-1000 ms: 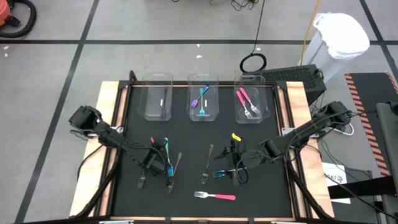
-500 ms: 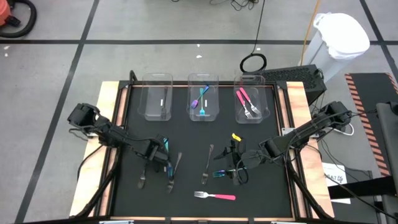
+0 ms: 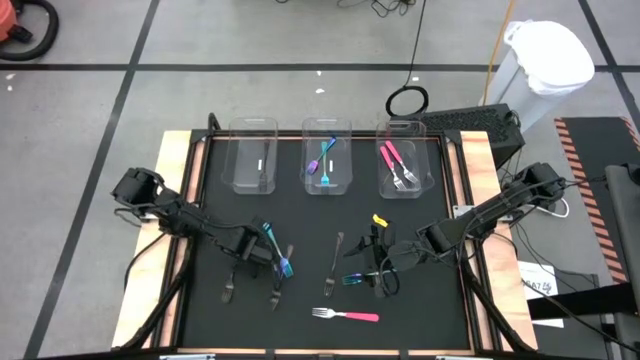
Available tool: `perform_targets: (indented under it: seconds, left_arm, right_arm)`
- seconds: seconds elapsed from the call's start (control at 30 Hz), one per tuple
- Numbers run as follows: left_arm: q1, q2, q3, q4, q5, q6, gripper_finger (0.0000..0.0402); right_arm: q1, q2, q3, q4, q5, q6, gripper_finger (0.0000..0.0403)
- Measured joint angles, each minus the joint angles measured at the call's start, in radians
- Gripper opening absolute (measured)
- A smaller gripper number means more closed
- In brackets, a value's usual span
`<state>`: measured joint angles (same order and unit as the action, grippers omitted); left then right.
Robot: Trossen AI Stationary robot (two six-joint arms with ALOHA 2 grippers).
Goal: Sort silverware by color (type)
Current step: Put the pink fork into the right transparent bin
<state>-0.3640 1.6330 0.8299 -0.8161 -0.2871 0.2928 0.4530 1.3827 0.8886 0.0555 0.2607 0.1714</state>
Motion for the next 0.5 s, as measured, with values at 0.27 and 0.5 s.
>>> perform_targets:
  seconds: [0.27,0.5]
  left_arm:
    - [-0.046,0.000,0.134,-0.111,-0.105,-0.198,0.0027]
    - [-0.086,-0.002,0.265,-0.288,-0.173,-0.435,0.0027]
  right_arm:
    - [0.000,0.000,0.000,0.002,0.005,0.026,0.0265]
    - [0.000,0.006,0.000,0.004,0.043,0.026,0.0265]
